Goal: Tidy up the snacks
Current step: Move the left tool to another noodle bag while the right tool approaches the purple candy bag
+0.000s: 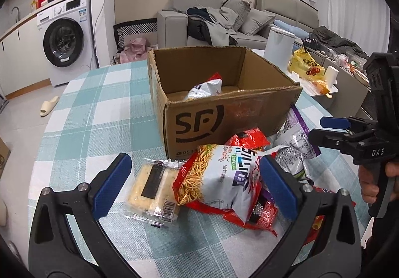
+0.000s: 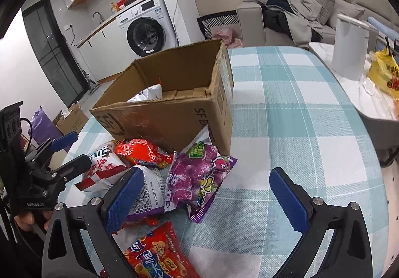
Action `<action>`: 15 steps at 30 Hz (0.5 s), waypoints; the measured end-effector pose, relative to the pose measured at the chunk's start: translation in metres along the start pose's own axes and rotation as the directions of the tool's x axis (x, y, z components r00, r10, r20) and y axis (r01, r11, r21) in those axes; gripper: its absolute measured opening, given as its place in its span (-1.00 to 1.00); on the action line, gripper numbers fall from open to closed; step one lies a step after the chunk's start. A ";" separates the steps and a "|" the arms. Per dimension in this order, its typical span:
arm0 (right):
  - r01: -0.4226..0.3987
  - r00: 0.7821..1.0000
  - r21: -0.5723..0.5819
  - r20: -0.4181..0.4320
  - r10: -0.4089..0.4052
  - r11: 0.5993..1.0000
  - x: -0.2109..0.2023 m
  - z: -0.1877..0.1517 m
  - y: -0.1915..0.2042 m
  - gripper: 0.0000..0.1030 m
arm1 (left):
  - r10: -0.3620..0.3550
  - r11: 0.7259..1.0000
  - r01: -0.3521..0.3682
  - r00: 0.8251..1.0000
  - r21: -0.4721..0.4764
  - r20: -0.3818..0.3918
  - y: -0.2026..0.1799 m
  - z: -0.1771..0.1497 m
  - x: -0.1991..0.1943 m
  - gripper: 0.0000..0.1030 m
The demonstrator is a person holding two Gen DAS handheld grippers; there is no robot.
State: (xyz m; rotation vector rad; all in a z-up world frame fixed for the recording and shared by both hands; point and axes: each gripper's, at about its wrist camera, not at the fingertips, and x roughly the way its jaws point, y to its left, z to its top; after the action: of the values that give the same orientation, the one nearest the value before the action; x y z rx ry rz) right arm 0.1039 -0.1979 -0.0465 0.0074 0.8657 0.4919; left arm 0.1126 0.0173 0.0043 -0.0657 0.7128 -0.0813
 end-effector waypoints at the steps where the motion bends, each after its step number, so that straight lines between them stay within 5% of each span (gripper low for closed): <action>1: -0.006 1.000 0.005 -0.005 0.006 1.000 0.002 -0.001 -0.001 0.99 | -0.007 1.000 0.007 1.000 0.000 -0.011 0.000 -0.001 0.003 0.98; 15: -0.047 0.998 0.030 -0.034 0.048 0.998 0.021 -0.004 -0.002 0.99 | -0.097 0.995 0.095 0.994 -0.031 -0.058 -0.003 -0.008 0.019 0.98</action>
State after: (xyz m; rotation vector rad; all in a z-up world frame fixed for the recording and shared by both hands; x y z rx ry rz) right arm 0.1131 -0.1913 -0.0650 0.0466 0.9082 0.5250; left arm 0.1219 0.0127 -0.0141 -0.1249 0.7704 -0.1657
